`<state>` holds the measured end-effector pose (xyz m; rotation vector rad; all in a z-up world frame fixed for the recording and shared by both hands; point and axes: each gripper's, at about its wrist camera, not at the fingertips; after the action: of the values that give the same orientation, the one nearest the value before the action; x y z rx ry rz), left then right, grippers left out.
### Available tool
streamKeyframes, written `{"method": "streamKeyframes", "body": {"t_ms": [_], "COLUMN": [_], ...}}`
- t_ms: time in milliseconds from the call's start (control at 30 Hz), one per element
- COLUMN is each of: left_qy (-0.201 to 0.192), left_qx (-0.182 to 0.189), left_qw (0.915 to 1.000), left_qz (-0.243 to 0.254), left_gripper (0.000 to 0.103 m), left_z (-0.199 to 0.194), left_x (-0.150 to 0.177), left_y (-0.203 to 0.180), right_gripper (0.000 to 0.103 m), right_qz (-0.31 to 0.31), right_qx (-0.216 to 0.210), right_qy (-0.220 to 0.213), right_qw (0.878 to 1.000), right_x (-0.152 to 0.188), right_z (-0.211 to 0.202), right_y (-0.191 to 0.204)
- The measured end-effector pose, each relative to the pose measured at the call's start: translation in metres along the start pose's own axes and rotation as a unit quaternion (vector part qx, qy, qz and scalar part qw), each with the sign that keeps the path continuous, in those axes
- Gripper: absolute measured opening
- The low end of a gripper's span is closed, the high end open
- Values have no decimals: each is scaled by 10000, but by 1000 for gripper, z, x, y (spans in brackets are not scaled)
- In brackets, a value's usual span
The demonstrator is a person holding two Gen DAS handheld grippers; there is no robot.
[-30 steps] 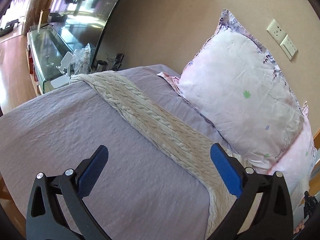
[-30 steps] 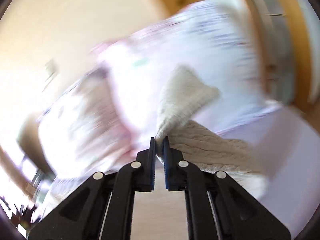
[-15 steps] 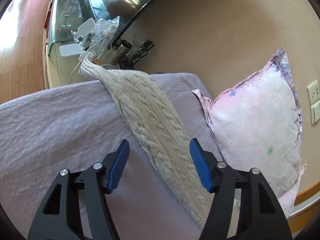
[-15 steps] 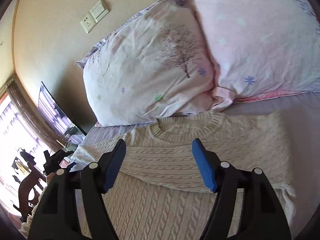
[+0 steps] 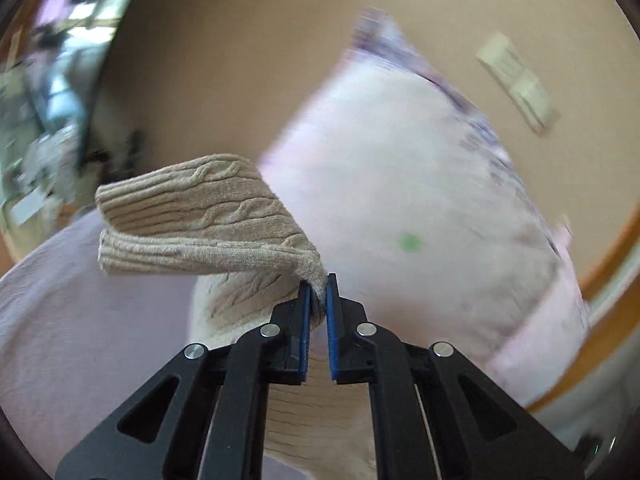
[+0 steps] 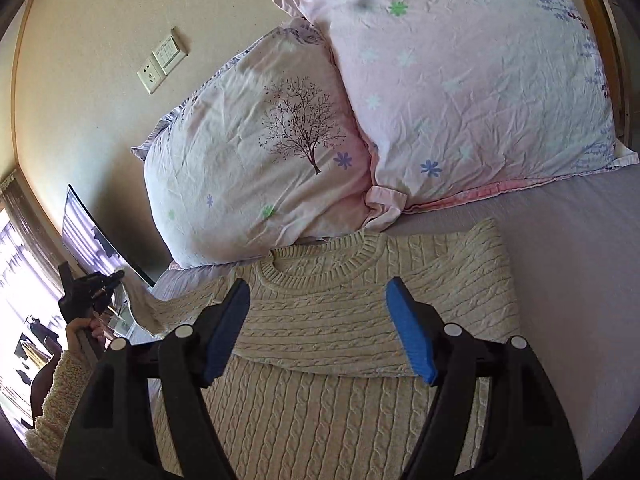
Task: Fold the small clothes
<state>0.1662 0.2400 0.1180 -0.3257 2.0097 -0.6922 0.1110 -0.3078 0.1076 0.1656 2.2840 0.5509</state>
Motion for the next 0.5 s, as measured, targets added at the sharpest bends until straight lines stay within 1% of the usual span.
{"method": "streamKeyframes", "body": {"t_ms": [33, 67, 100, 133, 167, 200, 233, 267, 300, 333, 367, 400, 433, 467, 500], "left_qy": [290, 671, 1043, 1453, 1882, 2333, 2713, 2976, 3091, 3077, 2986, 2825, 2618, 2367, 2096], "left_qx": [425, 880, 1219, 1449, 1550, 1604, 1651, 1663, 1665, 1660, 1613, 1506, 1333, 1089, 857], "left_qw": [9977, 9900, 9794, 9661, 9512, 9339, 9180, 9064, 9016, 9035, 9100, 9198, 9308, 9425, 9533], "left_qz": [448, 873, 1229, 1566, 1891, 2182, 2376, 2494, 2527, 2478, 2382, 2270, 2174, 2090, 2001], "left_gripper": [6, 6, 7, 7, 9, 10, 10, 10, 10, 10, 11, 15, 31, 55, 67], "left_z": [12, 25, 37, 50, 63, 74, 81, 83, 80, 72, 62, 50, 38, 25, 9], "left_x": [16, 39, 65, 95, 127, 158, 184, 203, 211, 214, 210, 203, 193, 184, 177], "left_y": [-41, -81, -113, -142, -166, -184, -194, -198, -196, -189, -179, -166, -151, -136, -120], "right_gripper": [71, 71, 71, 71, 71, 71, 71, 71, 69, 61, 57, 50, 48, 47, 47], "right_qz": [27, 57, 95, 146, 212, 306, 435, 576, 700, 785, 846, 914, 968, 993, 998], "right_qx": [-20, -30, -41, -46, -35, 9, 67, 128, 222, 344, 474, 633, 736, 789, 830], "right_qy": [7, 36, 89, 156, 232, 317, 398, 472, 536, 589, 643, 695, 733, 782, 844], "right_qw": [10000, 10000, 9999, 9998, 9995, 9990, 9982, 9971, 9959, 9946, 9932, 9914, 9899, 9888, 9879], "right_x": [0, 1, 2, 3, 3, 4, 4, 5, 5, 6, 7, 8, 9, 10, 12], "right_z": [2, 4, 9, 13, 18, 23, 27, 29, 30, 31, 32, 33, 35, 38, 42], "right_y": [0, -1, -2, -4, -8, -14, -22, -31, -40, -49, -56, -63, -69, -74, -77]}}
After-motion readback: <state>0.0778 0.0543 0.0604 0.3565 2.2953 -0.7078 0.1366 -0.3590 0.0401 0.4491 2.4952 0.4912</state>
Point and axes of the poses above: each gripper's, at about its wrist camera, not at the fingertips, and z roughly the way its jaws point, y to its left, x to its underside, and after that the axes turned 6 degrees about x, right-handed
